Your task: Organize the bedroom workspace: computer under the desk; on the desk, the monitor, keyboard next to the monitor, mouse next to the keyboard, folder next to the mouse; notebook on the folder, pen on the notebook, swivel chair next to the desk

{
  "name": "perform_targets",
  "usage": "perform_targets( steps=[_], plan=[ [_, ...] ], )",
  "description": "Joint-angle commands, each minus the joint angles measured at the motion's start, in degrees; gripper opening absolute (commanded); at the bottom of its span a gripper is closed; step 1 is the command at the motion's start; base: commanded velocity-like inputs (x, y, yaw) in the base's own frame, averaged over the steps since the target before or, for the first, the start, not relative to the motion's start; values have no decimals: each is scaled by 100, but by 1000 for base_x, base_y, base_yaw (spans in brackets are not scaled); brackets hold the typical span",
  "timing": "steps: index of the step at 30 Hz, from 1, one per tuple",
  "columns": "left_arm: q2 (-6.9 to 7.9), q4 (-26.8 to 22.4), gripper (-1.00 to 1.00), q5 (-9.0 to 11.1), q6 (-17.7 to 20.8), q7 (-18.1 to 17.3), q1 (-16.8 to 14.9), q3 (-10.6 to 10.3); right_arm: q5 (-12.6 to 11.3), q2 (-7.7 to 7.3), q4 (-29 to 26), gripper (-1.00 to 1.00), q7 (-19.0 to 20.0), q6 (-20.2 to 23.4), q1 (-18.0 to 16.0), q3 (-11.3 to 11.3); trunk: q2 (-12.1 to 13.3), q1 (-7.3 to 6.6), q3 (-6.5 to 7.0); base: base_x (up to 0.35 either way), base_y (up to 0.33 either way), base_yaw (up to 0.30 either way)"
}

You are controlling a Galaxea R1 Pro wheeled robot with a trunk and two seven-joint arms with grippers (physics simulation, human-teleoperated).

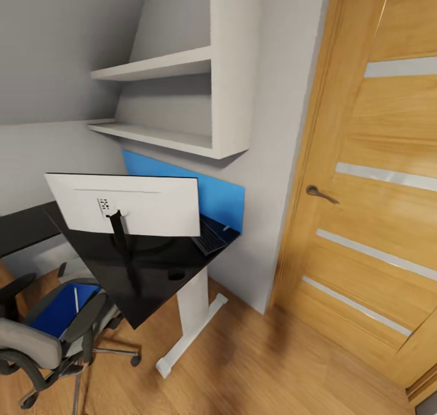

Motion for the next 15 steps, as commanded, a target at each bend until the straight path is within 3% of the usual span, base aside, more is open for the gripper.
perform_targets(
  steps=[1,7,15],
  plan=[
    [1,-11,100,30,-5,-7,3,-10,101,1,5,100,-59,-6,-5,6,-8,2,-8,0,-1,61],
    [2,-11,100,30,-5,-7,3,-10,249,-3,6,100,-68,-14,-5,-10,-8,2,-8,0,0,14],
    [0,-11,100,30,-5,-7,1,-10,254,1,6,100,-69,-9,-5,-13,-8,2,-8,0,0,260]
  ],
)
